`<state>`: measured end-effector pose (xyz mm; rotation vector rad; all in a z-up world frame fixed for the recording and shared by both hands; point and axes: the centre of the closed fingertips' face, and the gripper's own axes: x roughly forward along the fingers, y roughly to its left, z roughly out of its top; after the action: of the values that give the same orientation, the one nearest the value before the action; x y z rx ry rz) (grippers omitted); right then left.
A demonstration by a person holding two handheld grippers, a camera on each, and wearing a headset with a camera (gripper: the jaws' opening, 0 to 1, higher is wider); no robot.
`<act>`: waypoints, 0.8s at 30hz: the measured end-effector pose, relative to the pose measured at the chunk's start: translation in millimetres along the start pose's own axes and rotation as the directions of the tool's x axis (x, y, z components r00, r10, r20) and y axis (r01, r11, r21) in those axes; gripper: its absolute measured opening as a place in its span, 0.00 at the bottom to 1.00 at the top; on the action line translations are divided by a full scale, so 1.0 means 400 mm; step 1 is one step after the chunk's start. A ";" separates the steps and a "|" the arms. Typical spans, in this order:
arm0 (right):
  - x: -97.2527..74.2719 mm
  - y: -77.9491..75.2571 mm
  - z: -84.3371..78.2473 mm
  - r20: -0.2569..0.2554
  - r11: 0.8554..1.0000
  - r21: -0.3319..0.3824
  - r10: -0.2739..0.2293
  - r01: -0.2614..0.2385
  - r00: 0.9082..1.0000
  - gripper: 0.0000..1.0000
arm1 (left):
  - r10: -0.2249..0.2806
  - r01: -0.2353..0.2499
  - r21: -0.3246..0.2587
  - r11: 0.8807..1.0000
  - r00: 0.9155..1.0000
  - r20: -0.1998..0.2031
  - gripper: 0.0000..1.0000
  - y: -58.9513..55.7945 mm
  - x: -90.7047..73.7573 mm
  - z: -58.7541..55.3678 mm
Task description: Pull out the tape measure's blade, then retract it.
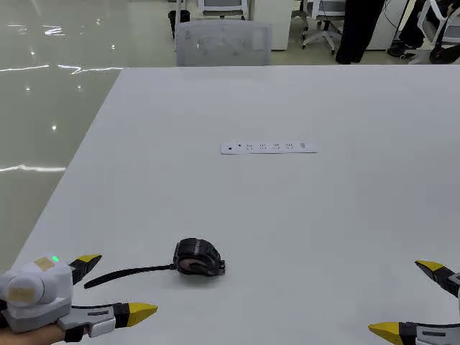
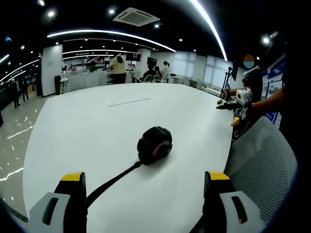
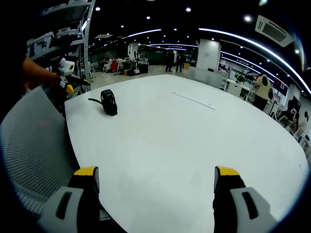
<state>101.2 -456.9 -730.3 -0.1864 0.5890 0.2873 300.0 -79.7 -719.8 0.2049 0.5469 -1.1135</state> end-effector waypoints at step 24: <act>0.151 0.083 0.176 0.063 0.975 -0.148 0.179 -0.168 0.982 1.00 | -0.209 0.344 0.371 0.862 0.910 -0.358 0.93 -0.038 0.158 0.050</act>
<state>175.1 -394.7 -710.5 -0.2612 0.5106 0.5048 313.5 -144.8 -733.7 0.7118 0.6142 -1.4962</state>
